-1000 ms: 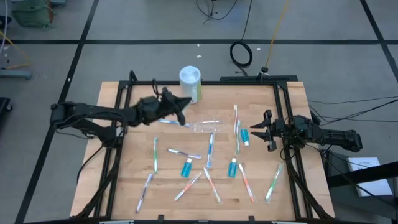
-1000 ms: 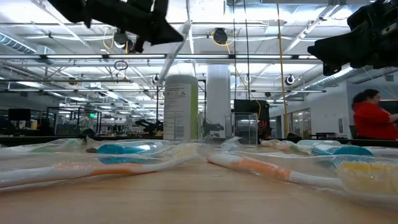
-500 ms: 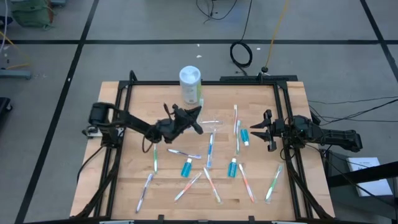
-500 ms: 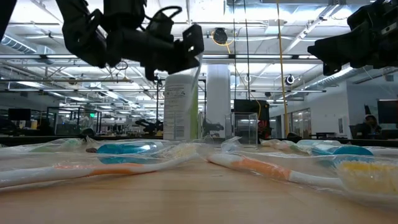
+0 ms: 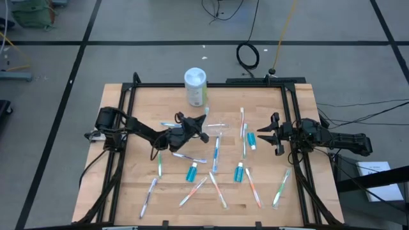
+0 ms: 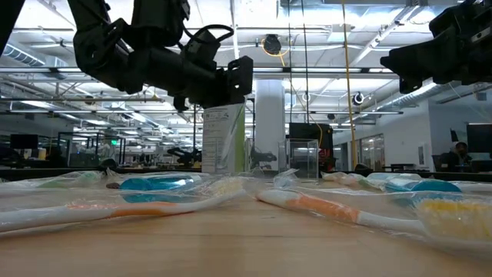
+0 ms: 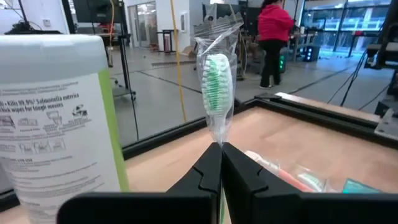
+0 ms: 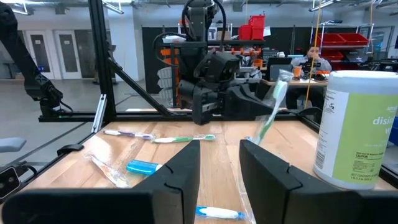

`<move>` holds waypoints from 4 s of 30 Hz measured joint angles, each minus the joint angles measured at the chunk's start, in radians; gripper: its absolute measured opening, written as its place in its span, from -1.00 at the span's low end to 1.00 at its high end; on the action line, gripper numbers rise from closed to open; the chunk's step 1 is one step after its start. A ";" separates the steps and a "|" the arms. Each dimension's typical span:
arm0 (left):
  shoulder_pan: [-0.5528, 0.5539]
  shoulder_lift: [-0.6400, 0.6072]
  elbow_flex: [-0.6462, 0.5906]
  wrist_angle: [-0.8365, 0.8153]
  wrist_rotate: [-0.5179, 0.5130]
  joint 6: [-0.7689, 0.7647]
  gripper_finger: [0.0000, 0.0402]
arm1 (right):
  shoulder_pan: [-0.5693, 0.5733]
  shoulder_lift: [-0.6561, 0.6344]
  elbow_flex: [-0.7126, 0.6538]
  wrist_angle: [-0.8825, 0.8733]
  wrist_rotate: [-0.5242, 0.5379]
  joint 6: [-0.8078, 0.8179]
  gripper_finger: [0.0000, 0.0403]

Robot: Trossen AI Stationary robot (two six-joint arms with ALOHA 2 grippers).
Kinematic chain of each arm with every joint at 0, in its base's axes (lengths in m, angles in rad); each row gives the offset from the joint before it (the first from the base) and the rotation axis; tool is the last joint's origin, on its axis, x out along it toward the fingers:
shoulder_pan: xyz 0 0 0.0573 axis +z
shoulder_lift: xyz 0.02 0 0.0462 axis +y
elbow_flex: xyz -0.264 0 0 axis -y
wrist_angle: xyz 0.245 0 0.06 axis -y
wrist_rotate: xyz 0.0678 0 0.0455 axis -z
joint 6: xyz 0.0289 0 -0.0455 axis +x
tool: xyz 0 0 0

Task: Pick & Place toothbrushing station
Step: Put the green toothbrush into the transparent organizer, then put the blue mouthwash into the transparent organizer

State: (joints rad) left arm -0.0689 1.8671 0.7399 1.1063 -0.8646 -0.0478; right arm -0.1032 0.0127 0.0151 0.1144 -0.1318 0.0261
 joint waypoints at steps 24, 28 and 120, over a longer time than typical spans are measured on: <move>0.013 -0.048 0.000 -0.127 -0.011 -0.036 -0.45 | 0.000 0.000 0.000 0.000 0.000 0.001 -0.48; -0.008 -0.146 0.000 -0.244 -0.048 0.005 -0.43 | 0.000 0.000 0.000 -0.001 0.000 0.014 -0.48; -0.180 0.078 0.539 -1.725 0.812 -1.036 -0.32 | -0.001 0.030 0.000 0.248 0.161 -0.282 -0.48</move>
State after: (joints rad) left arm -0.2485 1.9453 1.2791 -0.6186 -0.0524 -1.0842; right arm -0.1040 0.0425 0.0151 0.3623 0.0296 -0.2558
